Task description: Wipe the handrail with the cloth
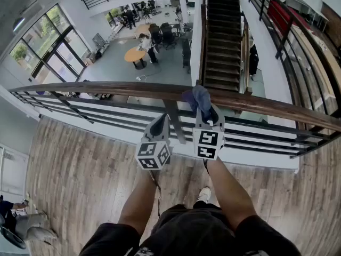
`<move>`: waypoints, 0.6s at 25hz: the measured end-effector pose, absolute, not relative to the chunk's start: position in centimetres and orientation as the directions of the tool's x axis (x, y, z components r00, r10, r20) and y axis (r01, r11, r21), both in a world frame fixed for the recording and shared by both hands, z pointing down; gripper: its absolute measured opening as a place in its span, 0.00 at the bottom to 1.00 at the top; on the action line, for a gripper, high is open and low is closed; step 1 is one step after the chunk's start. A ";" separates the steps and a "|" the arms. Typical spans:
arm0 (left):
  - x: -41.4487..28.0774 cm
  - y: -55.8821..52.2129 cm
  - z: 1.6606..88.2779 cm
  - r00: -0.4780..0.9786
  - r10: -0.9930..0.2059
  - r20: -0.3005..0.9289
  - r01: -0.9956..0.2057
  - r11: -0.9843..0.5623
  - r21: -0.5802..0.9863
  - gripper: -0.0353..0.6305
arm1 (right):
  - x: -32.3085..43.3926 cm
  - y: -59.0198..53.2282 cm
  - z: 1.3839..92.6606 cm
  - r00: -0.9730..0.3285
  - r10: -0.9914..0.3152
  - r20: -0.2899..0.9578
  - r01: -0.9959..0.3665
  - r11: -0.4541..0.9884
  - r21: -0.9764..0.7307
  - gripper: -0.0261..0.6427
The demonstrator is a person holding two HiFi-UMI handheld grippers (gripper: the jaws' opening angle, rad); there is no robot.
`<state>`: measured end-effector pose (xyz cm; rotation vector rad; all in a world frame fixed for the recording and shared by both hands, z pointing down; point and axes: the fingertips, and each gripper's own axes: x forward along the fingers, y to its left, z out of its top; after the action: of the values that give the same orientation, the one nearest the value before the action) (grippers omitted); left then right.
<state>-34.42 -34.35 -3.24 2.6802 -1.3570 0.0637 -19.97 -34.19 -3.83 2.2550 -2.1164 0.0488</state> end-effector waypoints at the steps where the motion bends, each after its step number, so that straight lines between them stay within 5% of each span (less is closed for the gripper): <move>1: -34.1 -34.7 -3.4 0.587 -0.803 0.100 -0.809 -0.578 0.109 0.06 | -19.8 -35.1 -4.1 0.065 -0.996 0.065 -0.998 -0.064 0.030 0.20; 15: -35.3 -41.2 -3.7 0.563 -0.811 0.161 -0.827 -0.554 0.097 0.06 | -24.0 -45.3 -0.1 0.108 -0.918 0.382 -0.923 0.050 0.381 0.20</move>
<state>-35.27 -41.23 -3.67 2.6311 -1.3905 0.1450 -23.95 -45.30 -0.12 1.8469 -1.7892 0.0126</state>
